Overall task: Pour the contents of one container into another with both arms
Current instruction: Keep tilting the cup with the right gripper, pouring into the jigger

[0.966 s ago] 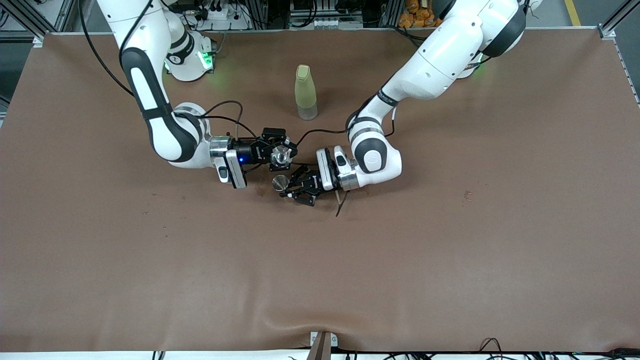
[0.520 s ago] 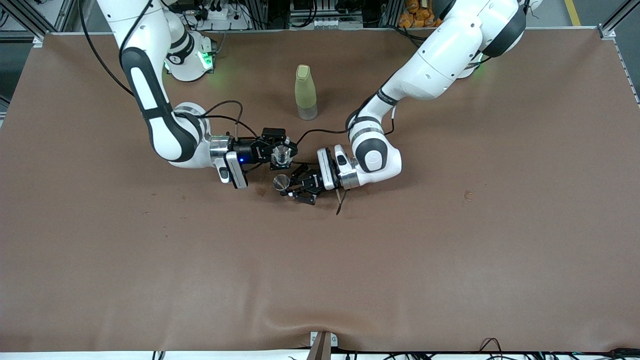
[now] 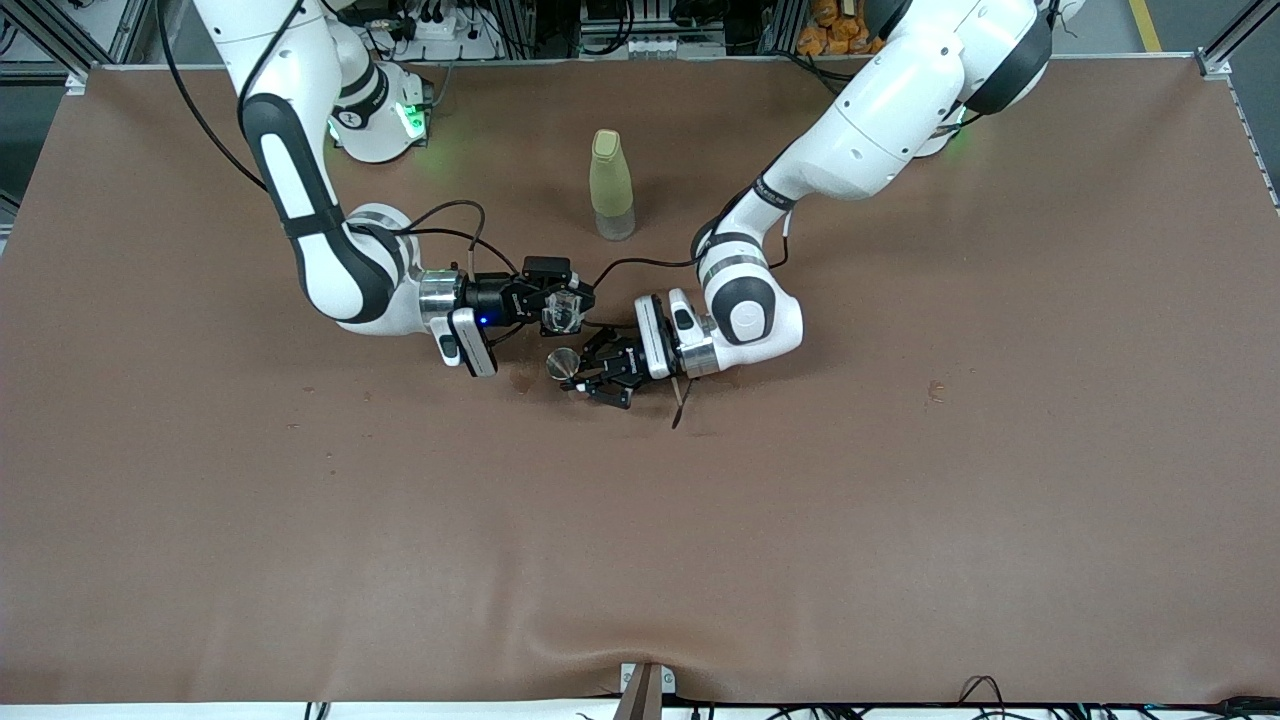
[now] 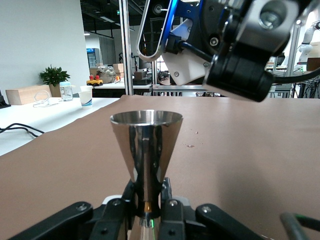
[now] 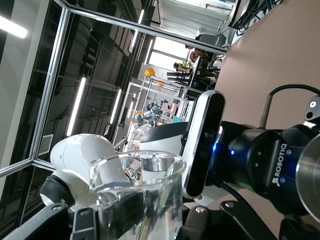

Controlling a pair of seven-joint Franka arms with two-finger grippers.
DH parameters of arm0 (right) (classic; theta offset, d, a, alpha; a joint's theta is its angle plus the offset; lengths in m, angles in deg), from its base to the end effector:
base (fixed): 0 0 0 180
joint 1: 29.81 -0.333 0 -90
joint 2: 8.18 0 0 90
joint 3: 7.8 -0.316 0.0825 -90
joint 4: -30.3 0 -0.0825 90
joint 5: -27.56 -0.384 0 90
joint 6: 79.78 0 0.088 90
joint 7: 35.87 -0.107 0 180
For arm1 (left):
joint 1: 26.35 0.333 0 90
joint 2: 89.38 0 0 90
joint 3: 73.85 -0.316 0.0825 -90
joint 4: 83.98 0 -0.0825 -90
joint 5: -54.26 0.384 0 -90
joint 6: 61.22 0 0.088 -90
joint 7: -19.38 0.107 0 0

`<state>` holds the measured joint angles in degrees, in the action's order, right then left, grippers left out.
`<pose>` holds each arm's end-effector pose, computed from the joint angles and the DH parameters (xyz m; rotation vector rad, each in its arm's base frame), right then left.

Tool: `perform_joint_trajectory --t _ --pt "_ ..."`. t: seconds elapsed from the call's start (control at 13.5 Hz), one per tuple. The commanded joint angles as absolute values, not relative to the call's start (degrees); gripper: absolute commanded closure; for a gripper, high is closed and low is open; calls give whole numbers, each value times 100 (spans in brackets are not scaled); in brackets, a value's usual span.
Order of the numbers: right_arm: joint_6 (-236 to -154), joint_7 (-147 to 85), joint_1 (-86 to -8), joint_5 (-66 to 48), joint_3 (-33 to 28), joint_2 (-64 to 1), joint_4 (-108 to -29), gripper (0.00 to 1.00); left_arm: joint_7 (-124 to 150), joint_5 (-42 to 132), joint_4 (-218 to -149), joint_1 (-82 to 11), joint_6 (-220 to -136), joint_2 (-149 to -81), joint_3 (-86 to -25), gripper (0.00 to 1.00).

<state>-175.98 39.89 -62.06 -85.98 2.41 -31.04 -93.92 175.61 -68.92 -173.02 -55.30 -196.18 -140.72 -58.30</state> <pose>0.4870 0.2954 0.2498 -1.4941 -0.2301 -0.2525 0.5156 -0.4824 0.1409 1.4620 -1.2347 1.2763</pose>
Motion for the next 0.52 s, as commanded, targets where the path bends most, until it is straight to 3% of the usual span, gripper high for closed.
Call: perform_joint_trajectory --t 0.0,0.45 --pt "-17611 3656 -6303 -8731 301 -2901 -9565 100 18110 -7169 -17371 -5500 -19525 -14053 -5803 100" --pt "-17611 3313 -6303 -8740 301 -2875 -9565 100 18110 -7195 -17406 -5491 -19499 -14044 -5794 100"
